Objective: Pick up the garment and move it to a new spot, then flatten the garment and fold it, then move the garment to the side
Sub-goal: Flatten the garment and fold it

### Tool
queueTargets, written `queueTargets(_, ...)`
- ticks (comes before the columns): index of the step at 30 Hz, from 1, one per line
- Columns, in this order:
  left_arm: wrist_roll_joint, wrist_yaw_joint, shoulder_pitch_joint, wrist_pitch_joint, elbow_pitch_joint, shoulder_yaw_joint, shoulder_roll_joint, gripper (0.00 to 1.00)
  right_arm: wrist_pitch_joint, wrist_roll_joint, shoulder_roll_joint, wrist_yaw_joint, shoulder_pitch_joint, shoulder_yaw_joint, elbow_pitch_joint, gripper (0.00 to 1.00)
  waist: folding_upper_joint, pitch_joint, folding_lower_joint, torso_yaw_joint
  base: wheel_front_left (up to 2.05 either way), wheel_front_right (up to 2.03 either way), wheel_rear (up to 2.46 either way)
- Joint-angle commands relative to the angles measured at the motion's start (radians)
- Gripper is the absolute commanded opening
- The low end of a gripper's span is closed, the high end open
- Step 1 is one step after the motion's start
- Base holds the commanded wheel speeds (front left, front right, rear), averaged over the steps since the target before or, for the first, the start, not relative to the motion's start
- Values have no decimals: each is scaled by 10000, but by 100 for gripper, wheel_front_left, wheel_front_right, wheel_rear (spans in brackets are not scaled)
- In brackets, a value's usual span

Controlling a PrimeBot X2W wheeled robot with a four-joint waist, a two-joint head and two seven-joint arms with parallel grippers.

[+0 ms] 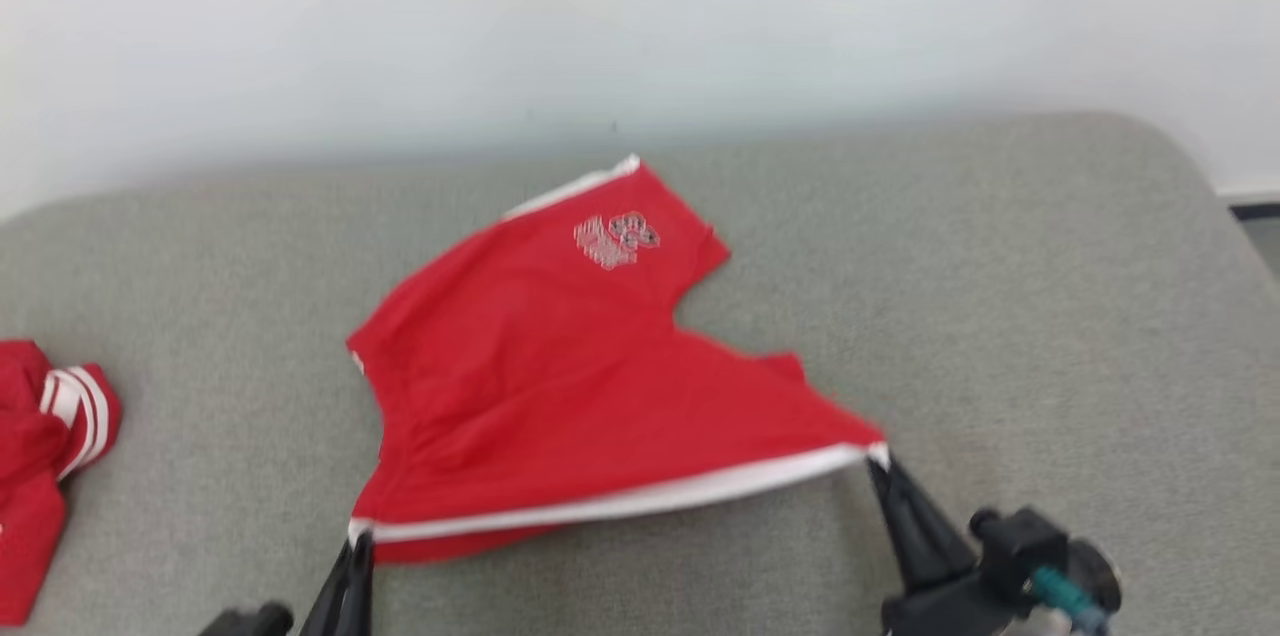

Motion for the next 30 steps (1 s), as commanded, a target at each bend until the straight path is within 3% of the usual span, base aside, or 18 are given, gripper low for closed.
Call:
queueTargets(1, -179, 27, 431, -33, -66, 155, -7, 0, 0, -114, -61, -26, 329, 216, 18, 0, 3, -628, 3, -263, 0, 0, 0)
queueTargets(19, -141, 26, 2626, -33, -581, 356, -333, 0, 0, -62, 29, -26, 2054, 71, -102, 0, 3, -1368, 3, -342, 0, 0, 0)
queueTargets(25, -68, 26, 2614, -33, -938, 306, -343, 0, 1, -47, -14, -26, 2243, -52, -374, 0, 3, -1176, 3, -209, 0, 0, 0)
queueTargets(30, -29, 26, 2049, -33, -1336, 377, -284, 0, 0, -30, 150, -26, 1429, -223, -628, 0, 3, -739, 3, -72, 0, 0, 0)
